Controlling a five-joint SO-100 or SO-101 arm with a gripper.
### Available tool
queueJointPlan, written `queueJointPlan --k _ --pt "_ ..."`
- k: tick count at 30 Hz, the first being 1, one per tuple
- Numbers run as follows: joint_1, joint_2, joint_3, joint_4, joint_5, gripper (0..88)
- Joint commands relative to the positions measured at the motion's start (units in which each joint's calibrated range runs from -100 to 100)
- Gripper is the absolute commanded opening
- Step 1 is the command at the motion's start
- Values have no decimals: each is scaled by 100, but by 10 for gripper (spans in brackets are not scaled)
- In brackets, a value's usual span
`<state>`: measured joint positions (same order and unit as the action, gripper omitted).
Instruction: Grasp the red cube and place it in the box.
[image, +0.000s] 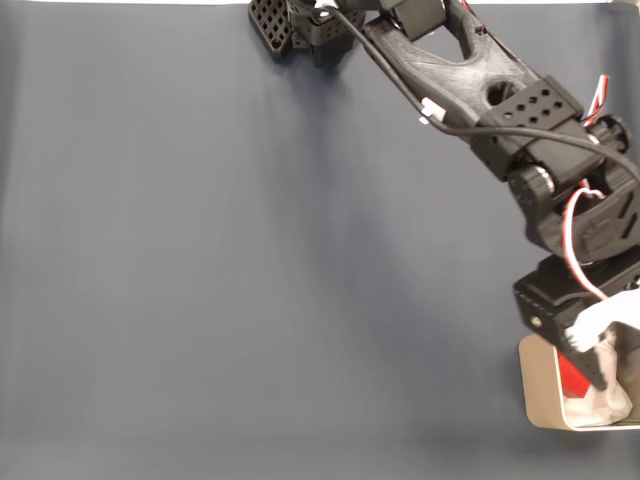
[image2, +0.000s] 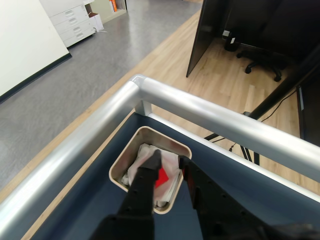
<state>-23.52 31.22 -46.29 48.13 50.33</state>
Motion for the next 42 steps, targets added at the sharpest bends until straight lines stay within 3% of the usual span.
queueJointPlan --k 1,21,42 --pt "228 -713 49 -116 29 0" --pt "1634 -3408 3115 -428 -49 0" --pt "2373 -7793 9191 -1133 103 0"
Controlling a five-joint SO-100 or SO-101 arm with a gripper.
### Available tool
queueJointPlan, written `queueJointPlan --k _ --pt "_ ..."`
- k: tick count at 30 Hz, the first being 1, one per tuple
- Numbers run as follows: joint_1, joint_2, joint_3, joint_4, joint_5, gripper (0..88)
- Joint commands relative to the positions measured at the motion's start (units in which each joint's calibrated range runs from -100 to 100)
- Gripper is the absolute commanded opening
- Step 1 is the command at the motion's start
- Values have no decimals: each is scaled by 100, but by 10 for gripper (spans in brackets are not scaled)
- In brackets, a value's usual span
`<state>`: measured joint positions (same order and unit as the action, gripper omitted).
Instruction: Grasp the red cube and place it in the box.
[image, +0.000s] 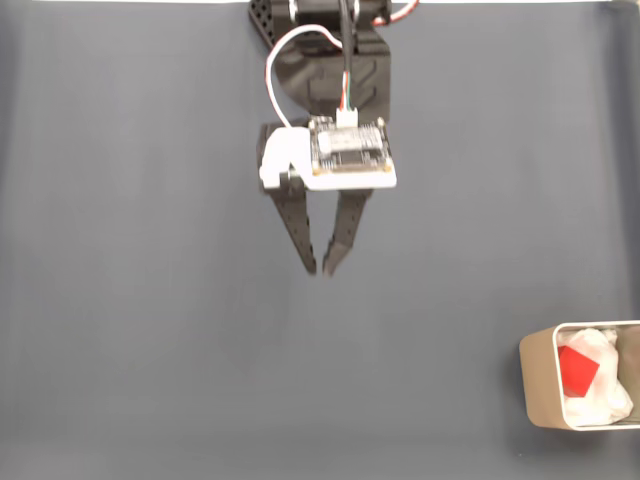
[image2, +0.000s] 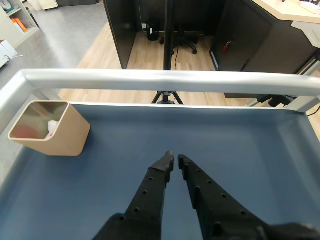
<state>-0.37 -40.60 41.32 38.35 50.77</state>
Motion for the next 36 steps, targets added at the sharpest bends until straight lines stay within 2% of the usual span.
queueJointPlan --k 1,23,36 --pt "58 -775 676 -162 59 0" --pt "44 -4762 5540 -105 161 0" --pt "-20 -5931 5850 2247 -269 0"
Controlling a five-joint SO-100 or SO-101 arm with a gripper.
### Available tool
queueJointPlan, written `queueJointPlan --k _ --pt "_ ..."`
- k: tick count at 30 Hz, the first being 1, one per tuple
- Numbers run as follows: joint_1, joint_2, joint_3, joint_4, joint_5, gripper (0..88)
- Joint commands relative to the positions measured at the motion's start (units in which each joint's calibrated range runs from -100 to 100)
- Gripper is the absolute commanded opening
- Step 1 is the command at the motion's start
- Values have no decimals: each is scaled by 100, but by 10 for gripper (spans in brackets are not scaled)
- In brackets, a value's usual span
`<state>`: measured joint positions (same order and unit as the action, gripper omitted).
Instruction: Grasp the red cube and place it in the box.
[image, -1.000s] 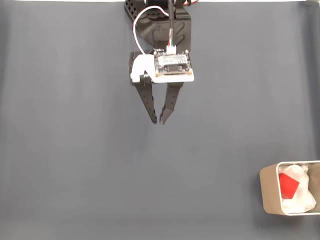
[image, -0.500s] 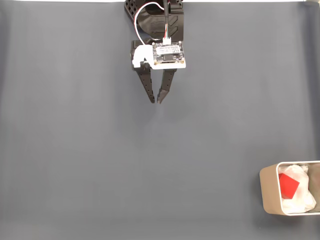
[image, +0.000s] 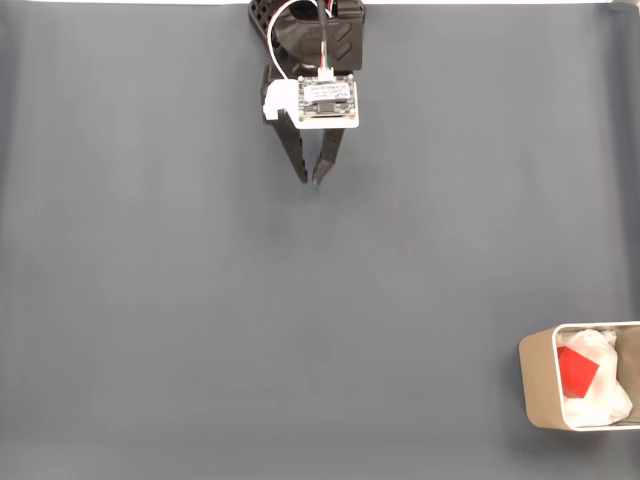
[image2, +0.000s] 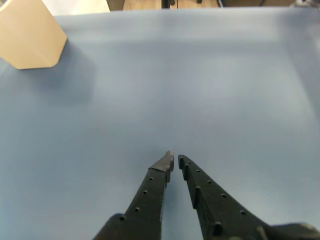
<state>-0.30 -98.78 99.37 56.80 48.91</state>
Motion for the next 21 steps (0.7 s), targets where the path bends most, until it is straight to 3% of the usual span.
queueJointPlan --k 1,12,21 --pt "-20 -113 45 558 -98 0" --pt "-13 -113 45 1902 -15 0" --pt "15 -113 45 1910 59 0"
